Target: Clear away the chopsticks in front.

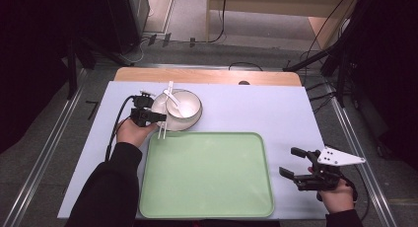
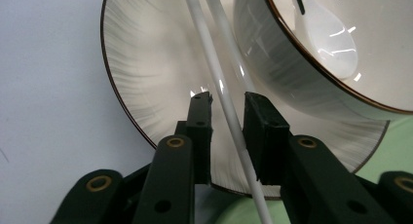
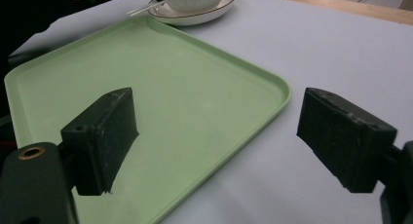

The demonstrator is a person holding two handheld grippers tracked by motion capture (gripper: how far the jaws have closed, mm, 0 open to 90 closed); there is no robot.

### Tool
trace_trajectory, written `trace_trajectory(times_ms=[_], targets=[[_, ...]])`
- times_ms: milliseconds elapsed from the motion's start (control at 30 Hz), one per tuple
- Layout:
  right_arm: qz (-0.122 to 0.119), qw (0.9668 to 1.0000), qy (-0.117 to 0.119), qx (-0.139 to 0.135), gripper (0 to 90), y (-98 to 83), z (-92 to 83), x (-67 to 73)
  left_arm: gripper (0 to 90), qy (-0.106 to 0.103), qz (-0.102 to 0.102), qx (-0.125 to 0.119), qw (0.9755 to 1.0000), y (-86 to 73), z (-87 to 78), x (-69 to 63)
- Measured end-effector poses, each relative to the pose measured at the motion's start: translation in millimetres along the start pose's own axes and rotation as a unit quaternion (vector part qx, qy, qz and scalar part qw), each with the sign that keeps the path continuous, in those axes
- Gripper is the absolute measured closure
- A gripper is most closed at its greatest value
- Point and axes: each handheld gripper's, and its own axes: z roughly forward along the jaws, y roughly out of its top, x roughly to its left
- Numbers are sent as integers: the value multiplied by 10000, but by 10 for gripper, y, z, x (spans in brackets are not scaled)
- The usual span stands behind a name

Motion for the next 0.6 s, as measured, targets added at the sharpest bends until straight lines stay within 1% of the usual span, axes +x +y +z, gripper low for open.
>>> trace_trajectory(times_ms=[33,67,133,200,233,333,367,533,600], targets=[[2,10000,5,10,153,-1,2,-2,787,27,-15,-7,10000,2,20,1],[2,10000,5,10,153,-1,2,-2,787,91,-30,-13,10000,3,37,-3],[15,10000,5,12,153,-2,2,-4,792,148,-57,-35,9999,4,59,-5],[13,10000,-5,7,153,-2,-1,-3,805,139,-165,-49,9998,13,82,9],[13,10000,-5,7,153,-2,-1,-3,810,139,-165,-49,9998,13,82,9],[11,10000,3,7,153,-3,0,-4,822,135,-274,-48,9995,21,96,16],[12,10000,20,5,153,-3,2,-4,827,157,-289,-23,9995,26,93,21],[-15,10000,39,20,153,3,14,-1,857,232,-386,-46,9990,24,90,36],[-18,10000,37,30,153,5,8,5,860,251,-386,-37,9989,23,88,34]])
